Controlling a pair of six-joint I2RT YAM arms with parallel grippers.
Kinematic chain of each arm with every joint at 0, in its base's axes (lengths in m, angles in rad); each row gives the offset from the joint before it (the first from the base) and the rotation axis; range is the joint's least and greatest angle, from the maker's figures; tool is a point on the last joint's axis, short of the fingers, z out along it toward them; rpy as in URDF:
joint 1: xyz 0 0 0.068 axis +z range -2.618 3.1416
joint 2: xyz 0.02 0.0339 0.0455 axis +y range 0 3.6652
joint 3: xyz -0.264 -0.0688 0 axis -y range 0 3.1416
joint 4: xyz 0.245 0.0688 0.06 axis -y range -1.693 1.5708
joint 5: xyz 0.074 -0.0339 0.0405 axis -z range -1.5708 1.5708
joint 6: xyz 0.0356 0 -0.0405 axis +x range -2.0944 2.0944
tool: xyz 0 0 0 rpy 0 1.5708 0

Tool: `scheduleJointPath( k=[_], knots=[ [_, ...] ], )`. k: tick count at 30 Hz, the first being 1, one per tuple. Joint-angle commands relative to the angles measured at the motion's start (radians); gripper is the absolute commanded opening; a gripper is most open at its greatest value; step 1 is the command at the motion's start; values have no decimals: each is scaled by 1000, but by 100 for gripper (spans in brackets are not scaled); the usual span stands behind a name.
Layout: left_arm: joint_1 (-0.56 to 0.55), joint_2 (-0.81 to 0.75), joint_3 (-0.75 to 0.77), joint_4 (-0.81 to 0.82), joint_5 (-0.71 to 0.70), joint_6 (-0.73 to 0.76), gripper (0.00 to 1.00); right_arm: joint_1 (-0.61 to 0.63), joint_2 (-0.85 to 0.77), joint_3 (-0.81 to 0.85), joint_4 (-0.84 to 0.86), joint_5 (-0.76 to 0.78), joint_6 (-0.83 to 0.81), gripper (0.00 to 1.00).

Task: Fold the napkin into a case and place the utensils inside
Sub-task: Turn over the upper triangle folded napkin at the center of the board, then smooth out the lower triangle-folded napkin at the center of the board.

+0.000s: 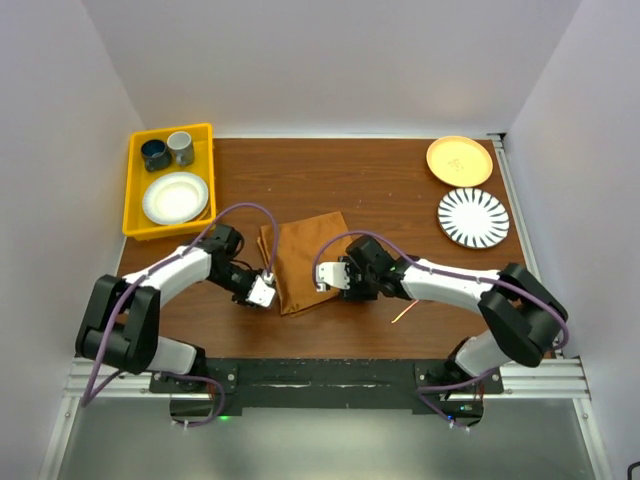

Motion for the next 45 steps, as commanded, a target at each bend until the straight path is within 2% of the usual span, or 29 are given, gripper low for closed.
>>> scheduleJointPath(
  k=[1, 3, 4, 6, 7, 8, 9, 11, 12, 13, 14, 15, 16, 18, 19, 22, 24, 25, 27, 28, 30, 32, 39, 45],
  knots=[
    [74, -64, 121, -68, 58, -180, 48, -8, -67, 45, -135, 3, -16, 70],
    [152, -15, 201, -116, 124, -217, 49, -6, -83, 86, -186, -45, -8, 75],
    [221, 14, 242, -195, 152, -231, 50, -6, -84, 131, -212, -65, 6, 75],
    [283, 111, 356, -286, 244, -257, 50, -8, -81, 181, -287, -126, 24, 75],
    [368, 136, 393, -296, 325, -303, 50, -6, -72, 224, -310, -142, 56, 74],
    [400, 159, 401, -302, 360, -322, 52, -5, -66, 249, -324, -167, 69, 73],
    [424, 188, 402, -277, 388, -342, 58, 0, -55, 296, -330, -180, 85, 72],
    [461, 199, 378, -201, 431, -496, 66, 26, 0, 349, -350, -195, 151, 69],
    [464, 191, 363, -93, 436, -560, 67, 40, 26, 408, -361, -194, 174, 66],
    [469, 177, 315, -19, 431, -730, 67, 64, 61, 431, -367, -197, 220, 63],
    [467, 132, 284, 52, 413, -806, 67, 77, 75, 450, -362, -198, 240, 62],
    [469, 96, 249, 235, 384, -881, 67, 92, 83, 468, -348, -198, 275, 61],
    [467, 52, 146, 379, 253, -1141, 67, 127, 92, 475, -313, -195, 292, 60],
    [467, -71, 56, 631, 94, -1321, 71, 164, 135, 505, -289, -160, 332, 56],
    [469, -91, 37, 626, -6, -1337, 74, 191, 153, 517, -281, -160, 363, 55],
    [470, -117, 42, 588, -116, -1417, 85, 251, 210, 551, -249, -126, 395, 56],
    [478, -113, 42, 568, -116, -1467, 93, 276, 253, 576, -239, -93, 414, 56],
    [490, -110, 33, 568, -81, -1532, 100, 296, 265, 583, -233, -87, 435, 56],
    [495, -105, 23, 589, -50, -1602, 100, 316, 296, 602, -229, -67, 460, 57],
    [495, -105, 5, 614, -63, -1721, 100, 339, 301, 605, -221, -56, 464, 57],
    [493, -110, -16, 664, -96, -1867, 100, 359, 316, 617, -218, -15, 471, 57],
    [493, -108, -26, 683, -135, -1944, 100, 373, 318, 616, -215, -13, 472, 57],
    [493, -113, -52, 718, -244, -2031, 100, 408, 359, 645, -209, -40, 472, 49],
    [495, -119, -64, 732, -254, -2052, 100, 416, 407, 651, -189, -21, 460, 44]
  ],
)
